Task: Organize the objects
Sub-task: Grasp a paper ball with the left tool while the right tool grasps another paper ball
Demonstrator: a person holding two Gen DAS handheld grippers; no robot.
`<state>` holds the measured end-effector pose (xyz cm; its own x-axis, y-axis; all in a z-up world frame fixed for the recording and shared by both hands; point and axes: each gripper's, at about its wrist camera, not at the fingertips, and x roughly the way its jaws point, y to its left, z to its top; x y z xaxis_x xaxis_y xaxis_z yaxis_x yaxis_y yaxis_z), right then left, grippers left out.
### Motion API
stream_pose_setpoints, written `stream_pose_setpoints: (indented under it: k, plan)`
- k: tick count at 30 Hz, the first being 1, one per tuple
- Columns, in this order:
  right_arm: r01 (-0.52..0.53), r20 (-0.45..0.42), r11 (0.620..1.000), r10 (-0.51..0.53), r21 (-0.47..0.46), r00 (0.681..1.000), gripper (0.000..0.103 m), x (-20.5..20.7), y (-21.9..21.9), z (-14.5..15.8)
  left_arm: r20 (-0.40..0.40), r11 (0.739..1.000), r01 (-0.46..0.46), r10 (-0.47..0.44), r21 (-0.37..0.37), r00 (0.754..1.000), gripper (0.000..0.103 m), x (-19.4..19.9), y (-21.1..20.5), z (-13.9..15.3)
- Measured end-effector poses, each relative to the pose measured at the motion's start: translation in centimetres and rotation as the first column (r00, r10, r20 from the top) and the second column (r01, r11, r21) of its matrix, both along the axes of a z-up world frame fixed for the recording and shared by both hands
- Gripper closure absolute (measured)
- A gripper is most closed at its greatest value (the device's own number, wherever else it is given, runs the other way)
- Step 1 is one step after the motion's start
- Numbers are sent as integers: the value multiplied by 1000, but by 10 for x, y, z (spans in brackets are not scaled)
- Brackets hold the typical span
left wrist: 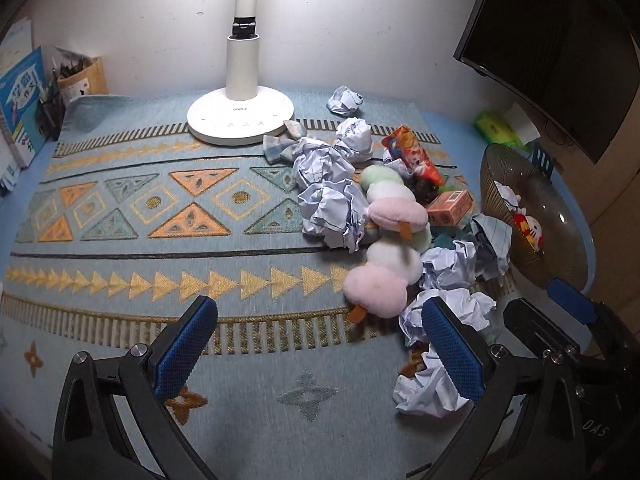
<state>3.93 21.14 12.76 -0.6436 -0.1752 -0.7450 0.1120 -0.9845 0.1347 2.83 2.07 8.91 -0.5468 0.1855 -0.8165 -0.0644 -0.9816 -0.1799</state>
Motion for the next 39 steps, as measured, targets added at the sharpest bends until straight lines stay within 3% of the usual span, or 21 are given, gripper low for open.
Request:
stream_pose_setpoints:
  k: [7, 18, 24, 30, 34, 37, 38, 39]
  plan:
    - [14, 32, 1000, -15, 17, 999, 12, 0, 1, -6, 5, 1000, 20, -20, 3, 1000, 1, -7, 4, -4]
    - [122, 90, 993, -122, 1, 988, 12, -15, 17, -22, 12, 998, 65, -65, -2, 998, 1, -28, 10, -15]
    - [204, 56, 979, -205, 27, 977, 12, -29, 23, -23, -34, 998, 49, -50, -49, 998, 1, -58, 9, -30]
    - [206, 26, 977, -208, 59, 978, 12, -55, 17, -24, -41, 997, 66, -67, -29, 997, 2, -88, 11, -55]
    - [209, 47, 974, -213, 85, 976, 24, -67, 16, -35, -96, 995, 96, -94, 19, 991, 2, -92, 15, -55]
    - [222, 33, 971, -225, 88, 974, 35, -71, 18, -37, -119, 992, 128, -125, 15, 985, 18, -94, 22, -54]
    - [228, 24, 969, -232, 94, 973, 39, -71, 18, -37, -113, 991, 136, -134, 7, 985, 30, -95, 24, -56]
    - [232, 13, 966, -235, 113, 972, 50, -72, 18, -37, -99, 990, 144, -143, 6, 985, 40, -97, 25, -59]
